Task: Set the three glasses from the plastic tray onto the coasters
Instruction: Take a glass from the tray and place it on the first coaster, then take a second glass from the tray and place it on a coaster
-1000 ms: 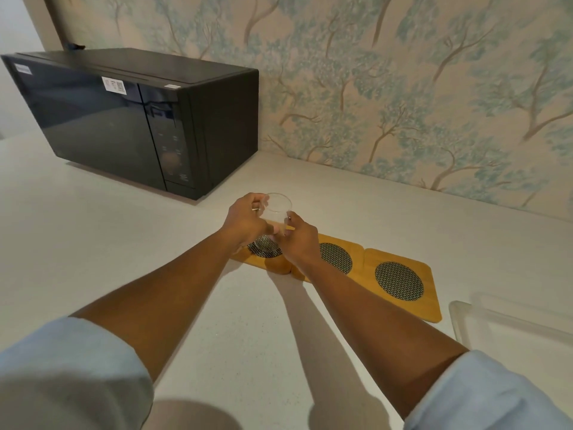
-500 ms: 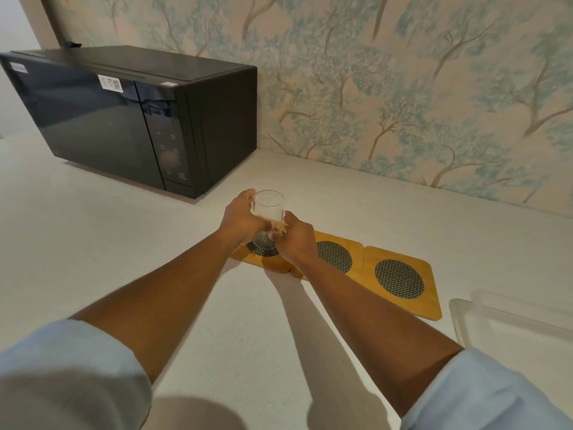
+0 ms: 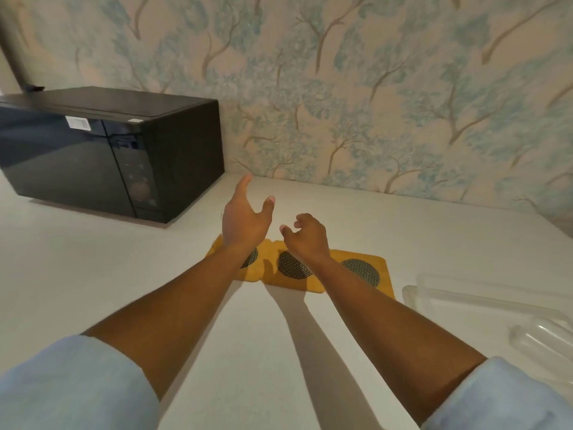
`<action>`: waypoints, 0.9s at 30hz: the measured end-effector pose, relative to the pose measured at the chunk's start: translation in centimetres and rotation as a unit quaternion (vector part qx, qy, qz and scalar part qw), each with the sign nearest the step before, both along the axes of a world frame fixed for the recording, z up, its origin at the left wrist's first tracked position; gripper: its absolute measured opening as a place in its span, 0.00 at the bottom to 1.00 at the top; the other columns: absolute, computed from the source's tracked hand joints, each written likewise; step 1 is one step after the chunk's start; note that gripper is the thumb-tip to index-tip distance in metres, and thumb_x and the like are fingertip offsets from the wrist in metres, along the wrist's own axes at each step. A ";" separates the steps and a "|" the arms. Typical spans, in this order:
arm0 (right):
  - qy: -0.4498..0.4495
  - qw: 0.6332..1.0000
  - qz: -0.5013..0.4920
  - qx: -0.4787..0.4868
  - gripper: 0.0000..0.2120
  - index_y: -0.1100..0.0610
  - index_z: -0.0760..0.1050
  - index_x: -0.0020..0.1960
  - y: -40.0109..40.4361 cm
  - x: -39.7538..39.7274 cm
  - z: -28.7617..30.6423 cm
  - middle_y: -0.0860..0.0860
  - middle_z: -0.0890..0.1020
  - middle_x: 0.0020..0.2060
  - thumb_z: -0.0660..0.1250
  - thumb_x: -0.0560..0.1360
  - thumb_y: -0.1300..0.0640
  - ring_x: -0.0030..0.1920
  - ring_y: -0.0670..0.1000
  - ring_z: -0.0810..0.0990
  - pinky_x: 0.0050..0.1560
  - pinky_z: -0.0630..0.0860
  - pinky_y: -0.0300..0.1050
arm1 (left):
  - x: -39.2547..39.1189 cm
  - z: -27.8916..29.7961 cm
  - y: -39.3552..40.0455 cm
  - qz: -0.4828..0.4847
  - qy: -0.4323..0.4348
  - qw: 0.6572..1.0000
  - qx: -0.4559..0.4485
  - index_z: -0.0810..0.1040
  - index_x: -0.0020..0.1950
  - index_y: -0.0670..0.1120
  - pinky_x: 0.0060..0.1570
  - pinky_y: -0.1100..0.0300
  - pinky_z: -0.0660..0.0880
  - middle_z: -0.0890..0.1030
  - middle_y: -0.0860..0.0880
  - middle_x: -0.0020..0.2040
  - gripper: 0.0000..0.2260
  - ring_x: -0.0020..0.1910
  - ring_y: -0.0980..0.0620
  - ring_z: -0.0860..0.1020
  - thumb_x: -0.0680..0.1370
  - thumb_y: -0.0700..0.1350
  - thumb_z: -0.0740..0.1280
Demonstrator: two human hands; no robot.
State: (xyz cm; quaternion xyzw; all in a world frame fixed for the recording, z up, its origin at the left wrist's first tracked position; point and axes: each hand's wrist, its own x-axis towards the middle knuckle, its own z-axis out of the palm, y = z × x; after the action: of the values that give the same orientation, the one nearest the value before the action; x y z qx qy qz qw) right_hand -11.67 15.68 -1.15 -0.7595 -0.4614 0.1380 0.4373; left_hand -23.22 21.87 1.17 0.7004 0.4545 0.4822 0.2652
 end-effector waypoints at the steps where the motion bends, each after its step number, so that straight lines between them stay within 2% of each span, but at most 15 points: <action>1: 0.000 1.000 -0.010 0.005 0.27 0.62 0.68 0.69 -0.8 0.5 0.4 0.57 0.77 0.64 0.66 0.76 0.48 0.64 0.56 0.76 0.61 0.72 0.51 | 0.7 0.0 -0.6 -0.013 -0.009 1.000 -0.007 0.63 0.77 0.53 0.60 0.60 0.68 0.72 0.49 0.74 0.29 0.70 0.46 0.72 0.78 0.57 0.67; 4: -0.003 0.999 -0.039 0.018 0.26 0.62 0.68 0.69 -3.3 2.2 1.2 0.57 0.77 0.64 0.66 0.76 0.49 0.64 0.56 0.75 0.60 0.73 0.51 | 2.6 -0.1 -2.6 -0.054 -0.030 0.998 -0.029 0.63 0.76 0.54 0.67 0.52 0.71 0.72 0.47 0.74 0.28 0.71 0.45 0.72 0.78 0.56 0.67; 6: 0.005 0.998 -0.058 0.022 0.26 0.61 0.68 0.69 -5.1 3.4 1.5 0.56 0.77 0.64 0.66 0.76 0.49 0.64 0.56 0.75 0.61 0.74 0.53 | 3.9 -0.2 -4.0 -0.091 -0.042 0.994 -0.035 0.64 0.76 0.52 0.67 0.51 0.72 0.73 0.48 0.73 0.28 0.71 0.49 0.72 0.78 0.53 0.67; 8: 0.004 0.997 -0.081 0.021 0.26 0.61 0.69 0.69 -7.0 4.6 1.8 0.56 0.77 0.63 0.67 0.76 0.49 0.63 0.56 0.76 0.60 0.75 0.54 | 5.2 -0.5 -5.3 -0.125 -0.053 0.990 -0.040 0.66 0.75 0.51 0.61 0.58 0.74 0.76 0.51 0.69 0.25 0.66 0.53 0.75 0.79 0.52 0.67; 10: -0.005 0.995 -0.103 0.016 0.25 0.61 0.69 0.68 -8.9 5.8 1.9 0.57 0.78 0.63 0.67 0.76 0.50 0.62 0.57 0.76 0.59 0.75 0.51 | 6.7 -0.7 -6.7 -0.149 -0.047 0.986 -0.049 0.69 0.71 0.52 0.48 0.67 0.73 0.79 0.55 0.62 0.21 0.55 0.57 0.80 0.78 0.51 0.68; 11: -0.005 0.993 -0.114 0.012 0.25 0.61 0.70 0.68 -9.9 6.4 2.0 0.57 0.78 0.63 0.67 0.76 0.50 0.62 0.57 0.77 0.59 0.75 0.51 | 7.4 -0.8 -7.4 -0.161 -0.037 0.985 -0.055 0.71 0.69 0.53 0.44 0.68 0.72 0.80 0.57 0.59 0.19 0.50 0.59 0.80 0.78 0.51 0.68; 14: 0.000 0.989 -0.150 0.001 0.24 0.60 0.70 0.67 -12.9 8.3 1.9 0.56 0.78 0.61 0.68 0.74 0.52 0.60 0.56 0.77 0.58 0.75 0.51 | 9.7 -1.3 -9.6 -0.204 -0.010 0.976 -0.075 0.77 0.61 0.55 0.43 0.62 0.74 0.81 0.61 0.51 0.13 0.45 0.63 0.80 0.77 0.51 0.67; 17: 0.006 0.983 -0.181 -0.021 0.24 0.60 0.71 0.66 -16.1 10.2 2.0 0.55 0.79 0.60 0.68 0.73 0.53 0.59 0.56 0.78 0.57 0.76 0.50 | 12.0 -1.8 -12.0 -0.249 0.020 0.964 -0.087 0.78 0.58 0.56 0.42 0.63 0.74 0.79 0.63 0.47 0.10 0.44 0.64 0.79 0.76 0.51 0.67; 20: 0.012 0.977 -0.209 -0.043 0.24 0.60 0.72 0.65 -19.2 12.2 2.1 0.55 0.80 0.59 0.69 0.71 0.54 0.58 0.56 0.79 0.56 0.77 0.49 | 14.1 -2.2 -14.3 -0.287 0.036 0.952 -0.098 0.79 0.57 0.55 0.39 0.63 0.73 0.81 0.59 0.46 0.10 0.42 0.62 0.80 0.76 0.51 0.68; 24: 0.022 0.968 -0.241 -0.072 0.23 0.60 0.73 0.64 -23.4 14.7 1.9 0.54 0.80 0.57 0.69 0.70 0.54 0.56 0.55 0.79 0.55 0.78 0.49 | 16.8 -2.5 -17.7 -0.325 0.066 0.937 -0.109 0.80 0.56 0.53 0.41 0.59 0.76 0.82 0.56 0.46 0.10 0.42 0.57 0.81 0.76 0.50 0.69; 26: 0.023 0.964 -0.244 -0.104 0.19 0.60 0.75 0.60 -25.3 15.6 2.1 0.54 0.80 0.54 0.68 0.70 0.56 0.54 0.55 0.80 0.50 0.77 0.46 | 18.1 -2.5 -19.3 -0.350 0.095 0.924 -0.119 0.80 0.57 0.52 0.44 0.57 0.78 0.83 0.55 0.48 0.11 0.43 0.55 0.81 0.75 0.50 0.69; 27: 0.016 0.961 -0.241 -0.133 0.13 0.60 0.77 0.54 -26.3 16.0 2.2 0.54 0.80 0.49 0.67 0.70 0.57 0.49 0.55 0.80 0.45 0.75 0.45 | 18.7 -2.6 -20.0 -0.368 0.113 0.914 -0.131 0.80 0.58 0.52 0.47 0.56 0.78 0.83 0.54 0.49 0.12 0.44 0.54 0.81 0.75 0.49 0.69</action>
State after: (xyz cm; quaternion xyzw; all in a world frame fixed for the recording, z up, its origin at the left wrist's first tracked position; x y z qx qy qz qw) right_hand 4.33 -10.61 1.04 -0.8972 -0.2348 0.1003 0.3604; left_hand -4.55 1.85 -1.43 0.8268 0.2505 0.2046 0.4603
